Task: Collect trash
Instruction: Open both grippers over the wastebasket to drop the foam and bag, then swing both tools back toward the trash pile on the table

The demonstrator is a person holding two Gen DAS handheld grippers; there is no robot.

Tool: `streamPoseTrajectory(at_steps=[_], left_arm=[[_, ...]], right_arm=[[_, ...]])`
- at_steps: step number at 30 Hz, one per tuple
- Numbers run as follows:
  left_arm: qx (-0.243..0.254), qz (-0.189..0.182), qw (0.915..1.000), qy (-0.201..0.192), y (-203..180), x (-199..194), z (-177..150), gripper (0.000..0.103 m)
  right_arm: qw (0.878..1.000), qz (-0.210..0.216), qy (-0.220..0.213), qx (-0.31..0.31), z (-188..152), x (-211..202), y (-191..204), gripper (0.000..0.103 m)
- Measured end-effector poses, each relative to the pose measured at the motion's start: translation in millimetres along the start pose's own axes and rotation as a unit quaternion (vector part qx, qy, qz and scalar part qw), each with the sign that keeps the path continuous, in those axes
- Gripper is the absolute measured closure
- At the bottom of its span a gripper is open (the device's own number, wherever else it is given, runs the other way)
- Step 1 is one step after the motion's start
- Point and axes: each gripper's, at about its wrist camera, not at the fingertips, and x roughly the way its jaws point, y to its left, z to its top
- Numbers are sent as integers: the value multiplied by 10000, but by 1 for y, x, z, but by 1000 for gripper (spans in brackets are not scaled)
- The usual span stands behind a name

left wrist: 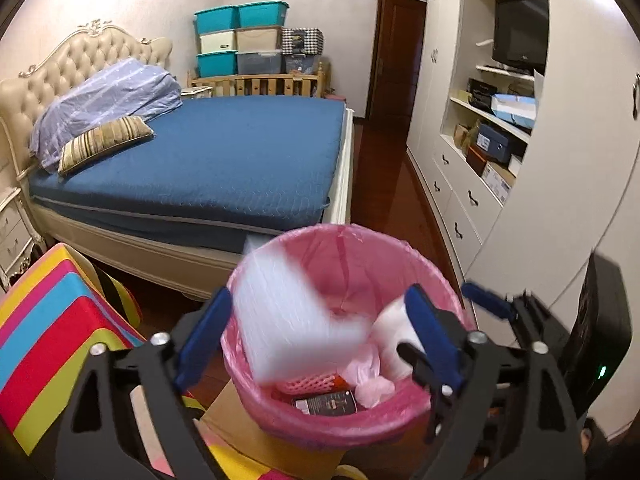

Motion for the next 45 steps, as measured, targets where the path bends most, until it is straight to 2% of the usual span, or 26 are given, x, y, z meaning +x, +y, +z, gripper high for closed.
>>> streamPoseTrajectory(at_steps=[4,7,10,14,19,28,31,35,39,40,41,45], left_arm=[[-62,-36,9999,-84,8,-14,-2,16],[-6,77,9998,-187,17,-34,-11,11],[-9,294,9992,-267,27,-58,-27,6],[-196,655,9976,-145,48,-90,-54,6],[-413,1025,9938,75,76,-133,-100,5],[-496,1831,9818,68,123,-235,-191,5],[-608,2176,9741,28,142,-277,-223,5],[-952,2778,9559,3,174,-337,-264,5],[-1414,3192,9371,-14,204,-394,-309,5],[-1522,3291,9319,-21,210,-405,-318,5],[-1672,3472,9228,-19,220,-422,-334,5],[-1997,3890,8993,-8,237,-457,-371,5]], right_arm=[[10000,-26,20,74,-6,-7,-2,18],[9999,-30,-26,139,-10,-20,-1,18],[9998,-24,-31,180,-8,-34,5,18],[9999,21,-31,168,-8,-48,17,18],[9997,245,7,-8,-10,-59,53,18],[9924,1149,258,-366,-25,-66,155,18],[9852,1524,387,-683,-31,-72,201,18],[9734,1993,574,-977,-40,-84,260,18],[9613,2325,668,-1320,-52,-101,316,18],[9581,2405,692,-1395,-55,-106,332,18],[9557,2469,714,-1434,-57,-109,342,18],[9455,2731,791,-1590,-68,-130,393,18]])
